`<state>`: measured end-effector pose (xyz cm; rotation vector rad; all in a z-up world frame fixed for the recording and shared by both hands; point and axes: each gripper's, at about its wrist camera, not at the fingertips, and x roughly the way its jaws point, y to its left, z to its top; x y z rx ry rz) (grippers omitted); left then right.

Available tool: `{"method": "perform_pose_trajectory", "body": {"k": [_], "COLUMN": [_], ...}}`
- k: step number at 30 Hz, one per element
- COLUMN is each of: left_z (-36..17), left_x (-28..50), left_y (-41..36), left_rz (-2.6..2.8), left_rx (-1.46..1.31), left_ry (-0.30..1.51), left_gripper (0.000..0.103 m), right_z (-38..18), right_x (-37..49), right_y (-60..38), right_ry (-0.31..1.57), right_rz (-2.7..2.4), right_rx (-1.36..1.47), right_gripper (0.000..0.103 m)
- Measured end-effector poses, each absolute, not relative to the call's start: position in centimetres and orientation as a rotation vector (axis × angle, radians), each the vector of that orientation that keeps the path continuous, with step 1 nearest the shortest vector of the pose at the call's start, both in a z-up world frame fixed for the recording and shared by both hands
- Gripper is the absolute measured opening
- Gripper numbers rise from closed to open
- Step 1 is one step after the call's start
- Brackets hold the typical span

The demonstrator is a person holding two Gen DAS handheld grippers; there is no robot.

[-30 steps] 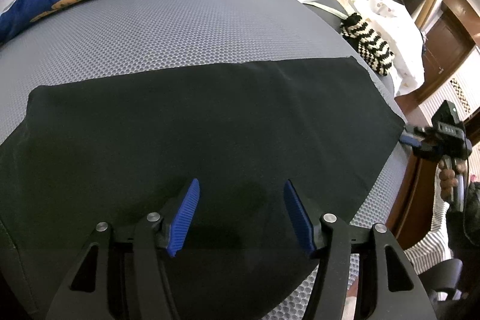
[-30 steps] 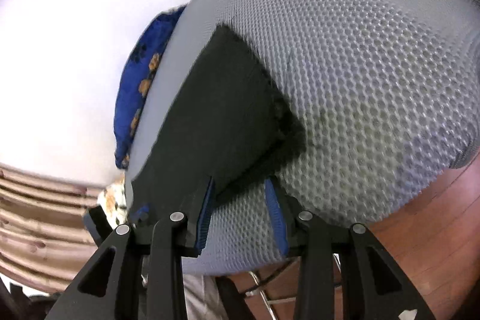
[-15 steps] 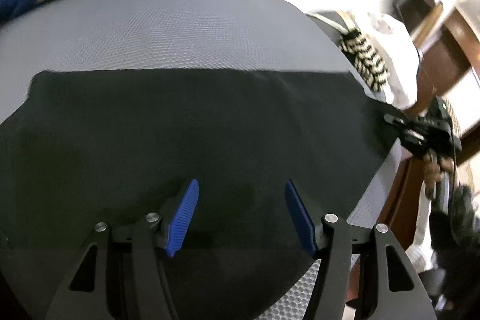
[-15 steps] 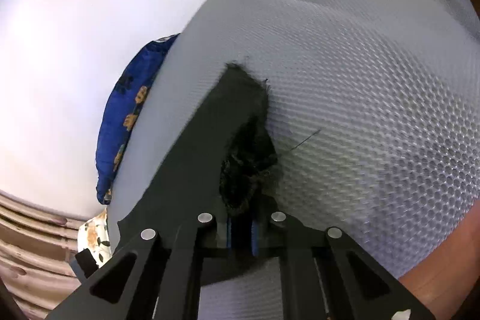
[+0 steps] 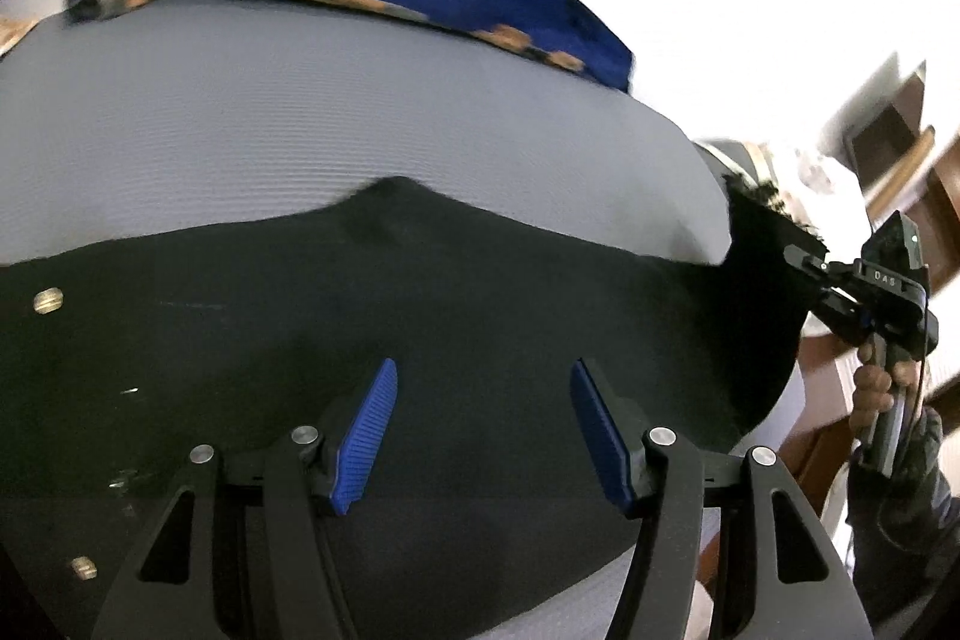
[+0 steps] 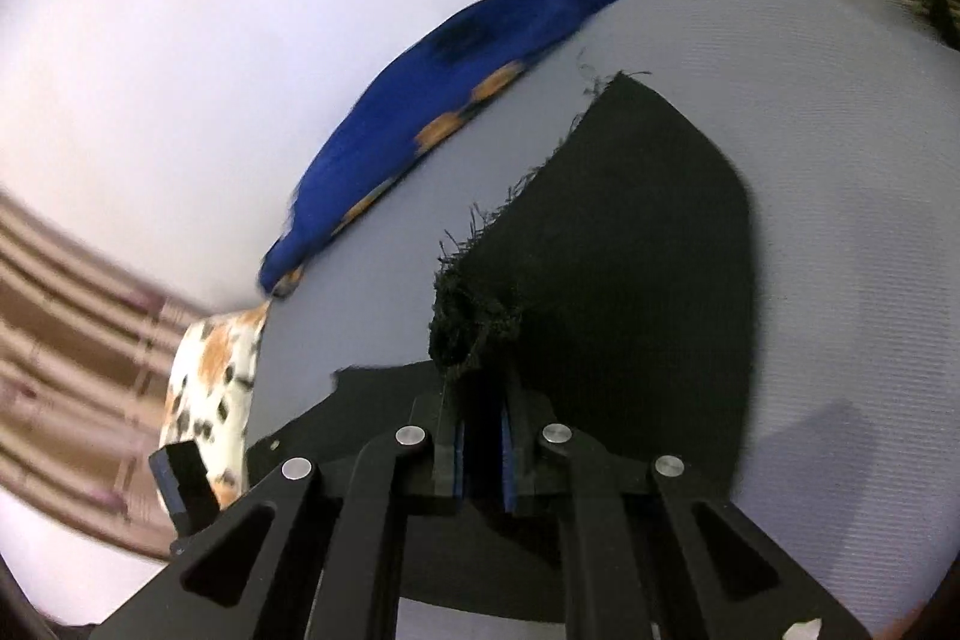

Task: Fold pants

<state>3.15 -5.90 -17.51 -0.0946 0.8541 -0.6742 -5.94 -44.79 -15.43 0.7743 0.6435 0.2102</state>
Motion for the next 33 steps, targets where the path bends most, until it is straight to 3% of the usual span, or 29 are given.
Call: {"method": "perform_pose_trajectory", "body": {"k": [9, 21, 24, 26, 33], "left_z": [-16.9, -17.6, -17.7, -17.8, -18.2], "left_x": [2.9, 2.6, 2.3, 2.3, 2.0], "left_y": [-1.3, 0.1, -0.2, -0.5, -1.9], "left_rz": [-0.661, -0.711, -0.732, -0.748, -0.827], "left_rx": [-0.124, -0.155, -0.153, -0.163, -0.224], "left_ry": [0.83, 0.855, 0.866, 0.882, 0.987], "left_gripper": [0.061, 0.061, 0.061, 0.061, 0.061], "right_z": [-16.8, -21.5, -21.3, -20.8, -18.1], "right_x": [1.3, 0.2, -0.1, -0.5, -2.8], "right_y": [-31.9, -22.1, -21.5, -21.1, -24.5], "right_ry": [0.816, 0.994, 0.997, 1.0, 0.909], "right_rz": [0.435, 0.516, 0.523, 0.534, 0.514], "right_rx": [0.598, 0.266, 0.22, 0.197, 0.305], "right_gripper": [0.009, 0.01, 0.022, 0.036, 0.046]}}
